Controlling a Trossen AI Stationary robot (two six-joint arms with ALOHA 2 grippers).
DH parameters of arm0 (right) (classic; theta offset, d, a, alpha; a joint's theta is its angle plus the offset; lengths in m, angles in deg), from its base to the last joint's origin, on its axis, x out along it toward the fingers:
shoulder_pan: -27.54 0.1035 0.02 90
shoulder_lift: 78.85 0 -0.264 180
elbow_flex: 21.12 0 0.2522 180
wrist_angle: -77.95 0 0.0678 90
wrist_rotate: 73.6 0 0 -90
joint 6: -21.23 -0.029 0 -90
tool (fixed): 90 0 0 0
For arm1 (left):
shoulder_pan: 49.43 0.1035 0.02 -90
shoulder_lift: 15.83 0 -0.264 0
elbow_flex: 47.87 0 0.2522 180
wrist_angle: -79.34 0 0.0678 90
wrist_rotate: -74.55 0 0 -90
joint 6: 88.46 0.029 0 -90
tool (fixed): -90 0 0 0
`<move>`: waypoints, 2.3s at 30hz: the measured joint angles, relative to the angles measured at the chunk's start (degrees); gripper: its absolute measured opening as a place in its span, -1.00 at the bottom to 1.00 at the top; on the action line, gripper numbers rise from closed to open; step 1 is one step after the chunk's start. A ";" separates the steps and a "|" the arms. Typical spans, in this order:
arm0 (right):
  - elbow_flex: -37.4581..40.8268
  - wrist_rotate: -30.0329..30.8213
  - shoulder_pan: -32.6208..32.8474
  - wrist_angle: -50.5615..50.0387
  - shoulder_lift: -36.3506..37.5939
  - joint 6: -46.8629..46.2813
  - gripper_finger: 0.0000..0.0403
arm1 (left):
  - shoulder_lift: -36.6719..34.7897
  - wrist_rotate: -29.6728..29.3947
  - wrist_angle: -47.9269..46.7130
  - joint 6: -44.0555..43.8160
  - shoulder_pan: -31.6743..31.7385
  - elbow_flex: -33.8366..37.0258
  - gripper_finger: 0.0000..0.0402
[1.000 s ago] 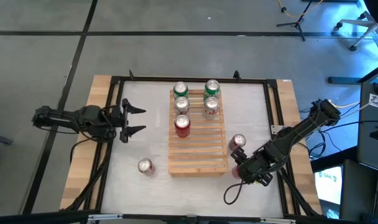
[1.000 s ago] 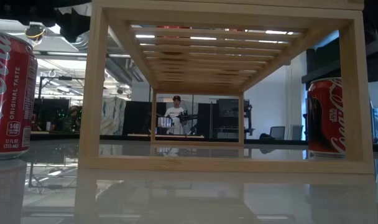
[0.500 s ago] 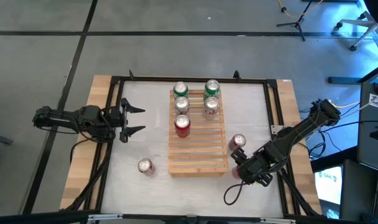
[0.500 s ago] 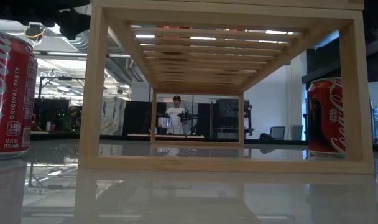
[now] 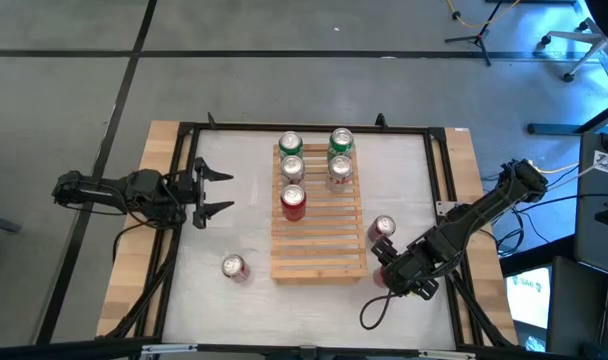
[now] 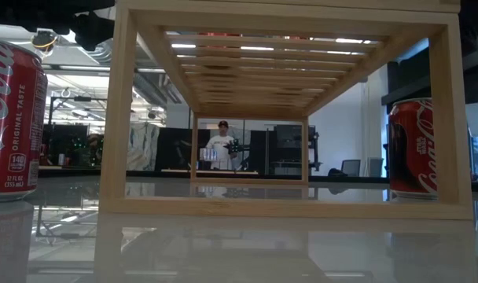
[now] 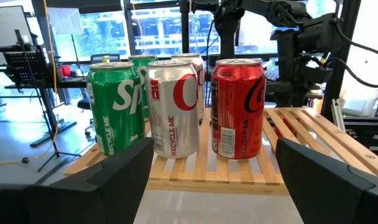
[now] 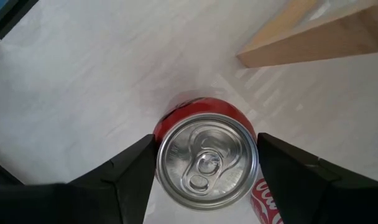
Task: Place canned beverage on shelf
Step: Put the red and black soda can on the shelf aligned with the red and black soda can
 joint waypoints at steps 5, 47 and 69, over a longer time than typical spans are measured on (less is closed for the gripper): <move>0.00 0.01 0.00 -0.02 0.00 0.00 0.32 | 0.00 0.07 0.03 0.50 0.02 0.00 0.64; 0.04 0.08 0.01 1.12 -0.04 -4.03 0.32 | 0.00 0.20 0.07 0.54 0.00 0.00 0.64; 0.07 1.57 0.04 1.44 -0.07 -4.72 0.67 | 0.02 0.19 0.07 0.54 0.00 0.00 0.64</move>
